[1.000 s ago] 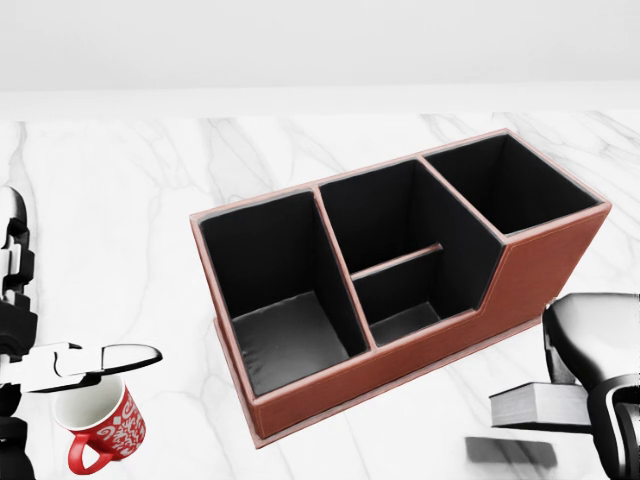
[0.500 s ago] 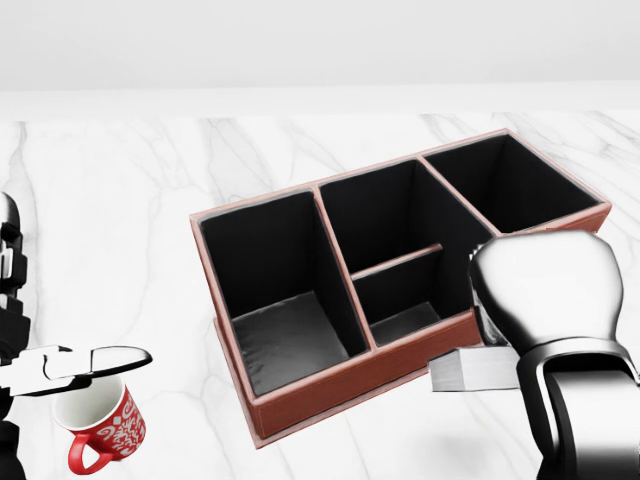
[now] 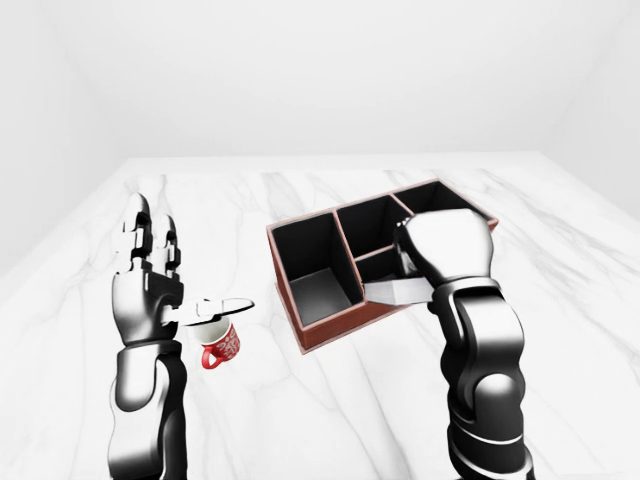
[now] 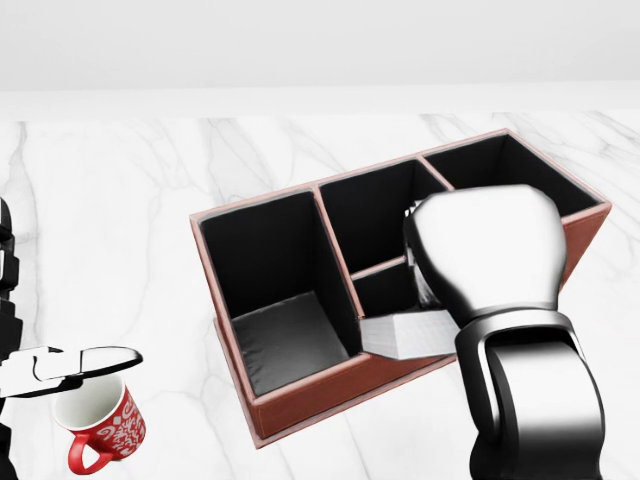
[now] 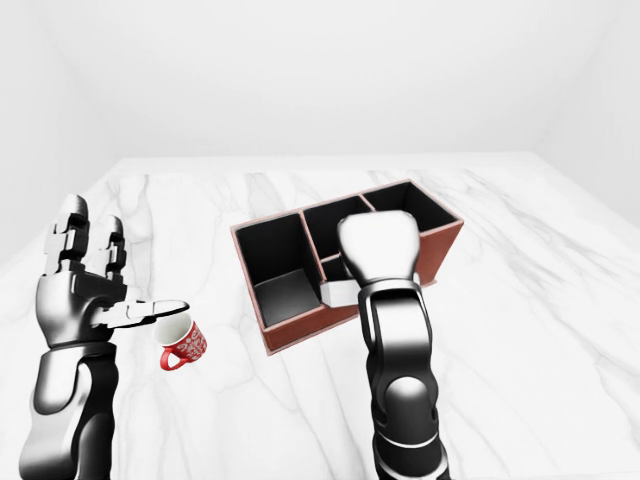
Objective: Pick up the book and place it in the left compartment of the caddy.
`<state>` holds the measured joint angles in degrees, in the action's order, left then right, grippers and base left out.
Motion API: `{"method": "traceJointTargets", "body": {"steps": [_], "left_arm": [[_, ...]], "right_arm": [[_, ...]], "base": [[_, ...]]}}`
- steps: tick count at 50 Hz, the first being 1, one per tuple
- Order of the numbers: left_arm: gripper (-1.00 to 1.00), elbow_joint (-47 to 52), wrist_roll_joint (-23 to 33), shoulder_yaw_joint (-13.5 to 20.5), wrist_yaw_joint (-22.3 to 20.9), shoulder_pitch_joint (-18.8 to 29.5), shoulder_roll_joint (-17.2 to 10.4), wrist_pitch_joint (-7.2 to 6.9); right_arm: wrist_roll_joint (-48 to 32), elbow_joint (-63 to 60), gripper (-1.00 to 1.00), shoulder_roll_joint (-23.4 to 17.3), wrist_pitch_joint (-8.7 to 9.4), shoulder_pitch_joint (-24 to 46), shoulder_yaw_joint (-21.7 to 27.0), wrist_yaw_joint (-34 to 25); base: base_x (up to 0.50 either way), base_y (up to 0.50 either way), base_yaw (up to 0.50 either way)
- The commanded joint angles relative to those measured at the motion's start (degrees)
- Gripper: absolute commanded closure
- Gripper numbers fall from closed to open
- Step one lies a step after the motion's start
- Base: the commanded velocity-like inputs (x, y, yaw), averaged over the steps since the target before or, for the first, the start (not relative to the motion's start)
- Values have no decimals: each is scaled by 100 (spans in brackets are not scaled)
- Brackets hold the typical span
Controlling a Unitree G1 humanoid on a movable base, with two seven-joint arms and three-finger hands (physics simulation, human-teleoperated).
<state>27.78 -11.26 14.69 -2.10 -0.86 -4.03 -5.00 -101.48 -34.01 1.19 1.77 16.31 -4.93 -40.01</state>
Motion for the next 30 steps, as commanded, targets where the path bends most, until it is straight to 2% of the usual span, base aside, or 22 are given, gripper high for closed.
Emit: {"method": "traceJointTargets", "body": {"steps": [1, 30], "left_arm": [[-100, 4, -57, 52, -8, 6, -19, 0], [-100, 64, -193, 224, -9, -51, -39, 0]], "right_arm": [[-232, 231, 100, 374, 323, 420, -333, 1], [-715, 1155, 100, 868, 323, 577, -833, 1]], "base": [[0, 0, 0], [0, 0, 0]]}}
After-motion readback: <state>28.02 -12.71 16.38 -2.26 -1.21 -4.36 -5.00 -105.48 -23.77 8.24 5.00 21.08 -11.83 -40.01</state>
